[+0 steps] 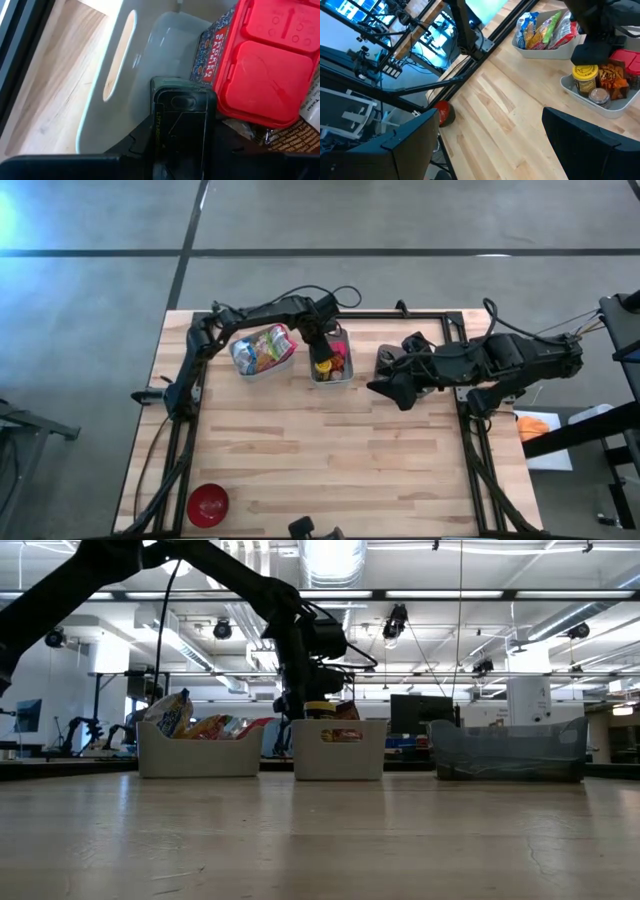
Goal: Pick & Place Food Item
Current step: Put the black seasoning can into the right gray bin, then return to home position
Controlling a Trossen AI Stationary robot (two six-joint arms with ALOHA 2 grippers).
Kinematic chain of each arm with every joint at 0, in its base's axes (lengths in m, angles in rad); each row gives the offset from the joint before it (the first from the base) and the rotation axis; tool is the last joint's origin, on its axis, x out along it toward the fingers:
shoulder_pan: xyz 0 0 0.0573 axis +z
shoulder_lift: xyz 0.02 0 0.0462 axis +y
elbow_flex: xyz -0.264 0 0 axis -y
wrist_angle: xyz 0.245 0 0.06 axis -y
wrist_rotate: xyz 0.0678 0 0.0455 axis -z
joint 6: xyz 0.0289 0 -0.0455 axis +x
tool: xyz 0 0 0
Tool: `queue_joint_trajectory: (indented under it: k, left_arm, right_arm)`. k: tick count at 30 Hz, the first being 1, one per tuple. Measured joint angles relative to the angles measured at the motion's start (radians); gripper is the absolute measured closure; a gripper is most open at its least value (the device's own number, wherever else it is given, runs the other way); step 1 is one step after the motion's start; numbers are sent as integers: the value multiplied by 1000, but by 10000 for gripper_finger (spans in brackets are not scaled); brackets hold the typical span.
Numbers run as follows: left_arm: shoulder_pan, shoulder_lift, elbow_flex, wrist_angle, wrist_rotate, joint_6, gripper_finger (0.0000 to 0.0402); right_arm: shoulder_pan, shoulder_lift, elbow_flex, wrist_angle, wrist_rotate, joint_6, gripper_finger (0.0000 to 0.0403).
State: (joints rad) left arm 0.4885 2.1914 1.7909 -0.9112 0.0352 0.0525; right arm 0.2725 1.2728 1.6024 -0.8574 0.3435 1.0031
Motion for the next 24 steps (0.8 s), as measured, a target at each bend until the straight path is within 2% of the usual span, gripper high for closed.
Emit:
queue_joint_trajectory:
  k: [8, 16, 20, 24]
  left_arm:
    - [-3, 2, 8, 1, 3, -3, 286]
    - [-5, 9, 7, -3, -15, -8, 144]
    - [-5, 8, 8, 0, -16, -8, 111]
    - [-5, 7, 8, -1, -17, -8, 103]
  right_arm:
    - [0, 0, 0, 0, -1, 5, 55]
    - [0, 1, 0, -1, -3, 19, 55]
    - [0, 1, 0, -1, -4, 19, 55]
    - [0, 1, 0, -1, -4, 19, 55]
